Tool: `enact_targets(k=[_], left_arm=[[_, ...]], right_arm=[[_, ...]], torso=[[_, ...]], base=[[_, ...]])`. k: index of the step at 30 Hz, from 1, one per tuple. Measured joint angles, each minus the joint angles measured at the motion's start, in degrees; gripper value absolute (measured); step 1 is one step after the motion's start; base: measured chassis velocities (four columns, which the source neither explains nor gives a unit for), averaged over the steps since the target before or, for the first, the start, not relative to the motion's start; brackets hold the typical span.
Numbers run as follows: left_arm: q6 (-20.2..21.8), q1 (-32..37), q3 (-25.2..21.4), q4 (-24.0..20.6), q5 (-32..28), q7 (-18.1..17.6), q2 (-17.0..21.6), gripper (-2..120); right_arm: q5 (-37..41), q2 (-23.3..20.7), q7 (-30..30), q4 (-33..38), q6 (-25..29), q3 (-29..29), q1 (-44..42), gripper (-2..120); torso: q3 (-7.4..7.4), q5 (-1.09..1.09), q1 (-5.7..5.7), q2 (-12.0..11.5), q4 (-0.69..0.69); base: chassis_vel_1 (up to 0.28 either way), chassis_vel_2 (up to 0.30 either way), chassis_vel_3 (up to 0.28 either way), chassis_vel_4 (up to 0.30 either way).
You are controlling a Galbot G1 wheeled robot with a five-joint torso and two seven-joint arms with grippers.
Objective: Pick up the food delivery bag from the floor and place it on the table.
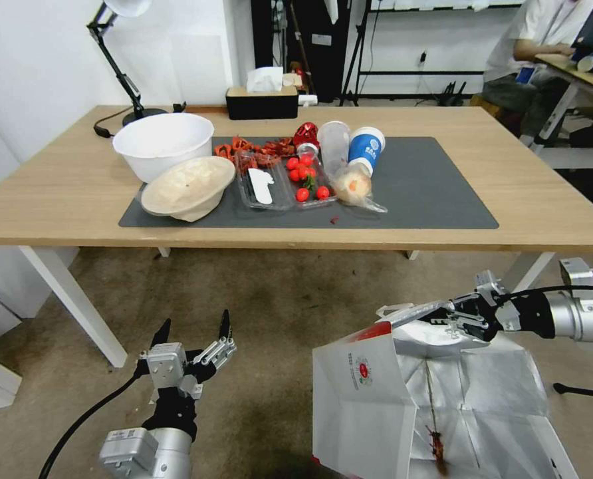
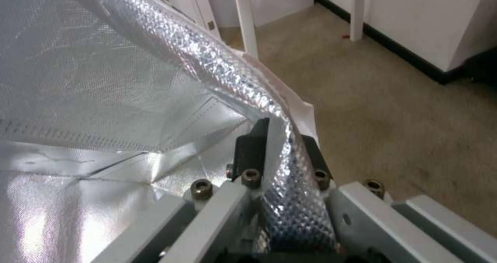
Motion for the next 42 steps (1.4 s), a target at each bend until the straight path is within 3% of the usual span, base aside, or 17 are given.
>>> enact_targets(k=[42], left_arm=[[0.18, 0.54, 0.2, 0.02, 0.48, 0.55, 0.18, 100]], right_arm=[[-0.24, 0.1, -0.01, 0.06, 0.12, -0.15, 0.15, 0]], torso=[[6.32, 0.0, 4.49, 10.8, 0.0]], base=[[0.0, 0.0, 0.0, 0.0]])
